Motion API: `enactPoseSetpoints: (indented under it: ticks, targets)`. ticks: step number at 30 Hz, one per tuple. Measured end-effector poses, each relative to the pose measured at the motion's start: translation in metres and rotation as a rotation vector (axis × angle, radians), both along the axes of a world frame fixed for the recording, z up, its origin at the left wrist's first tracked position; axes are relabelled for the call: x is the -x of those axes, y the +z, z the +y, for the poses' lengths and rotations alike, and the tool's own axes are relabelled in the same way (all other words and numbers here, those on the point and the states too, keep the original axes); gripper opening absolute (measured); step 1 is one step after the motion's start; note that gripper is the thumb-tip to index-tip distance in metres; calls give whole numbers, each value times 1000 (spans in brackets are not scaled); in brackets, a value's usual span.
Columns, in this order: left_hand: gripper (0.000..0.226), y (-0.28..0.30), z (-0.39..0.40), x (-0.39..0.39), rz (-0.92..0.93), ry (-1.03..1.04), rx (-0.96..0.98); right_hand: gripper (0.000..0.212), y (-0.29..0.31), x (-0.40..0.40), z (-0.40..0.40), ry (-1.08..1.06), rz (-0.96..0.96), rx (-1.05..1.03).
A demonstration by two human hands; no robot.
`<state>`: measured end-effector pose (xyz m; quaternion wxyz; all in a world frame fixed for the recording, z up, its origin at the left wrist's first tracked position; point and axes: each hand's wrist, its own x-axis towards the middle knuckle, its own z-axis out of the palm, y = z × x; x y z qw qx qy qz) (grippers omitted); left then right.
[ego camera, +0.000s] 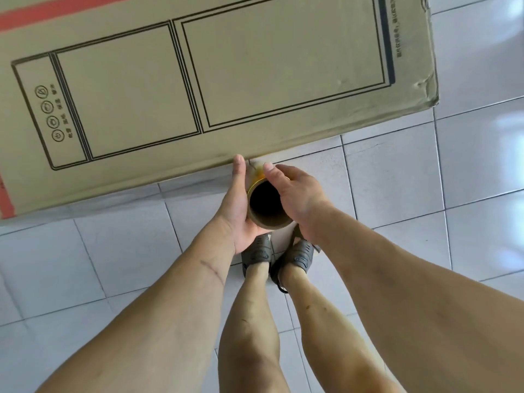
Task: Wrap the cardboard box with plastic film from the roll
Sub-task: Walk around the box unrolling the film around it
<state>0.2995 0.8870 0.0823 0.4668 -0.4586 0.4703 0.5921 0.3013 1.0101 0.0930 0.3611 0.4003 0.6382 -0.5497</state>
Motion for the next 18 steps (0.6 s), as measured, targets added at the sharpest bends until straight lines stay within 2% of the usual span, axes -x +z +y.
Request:
enactPoseSetpoints:
  ticks: [2,6,10,13,15,18]
  targets:
    - [114,3,4,-2,30,-70,29,74,0,1,4,14,-16,-21]
    - [115,2,9,8,99,-81,74,79,3,-3,9,-27,-46,40]
    - [117,-3,20,17,26,-50,-37,67,6,-3,22,-61,-19,-3]
    - [131,-7,25,8,20,-94,-60,63,6,0,31,-19,12,-37]
    - [134,-5,28,5,66,-157,5,71,5,0,35,-16,-13,-22]
    - [134,-8,33,14,86,-141,61,85,7,-1,36,-81,-67,39]
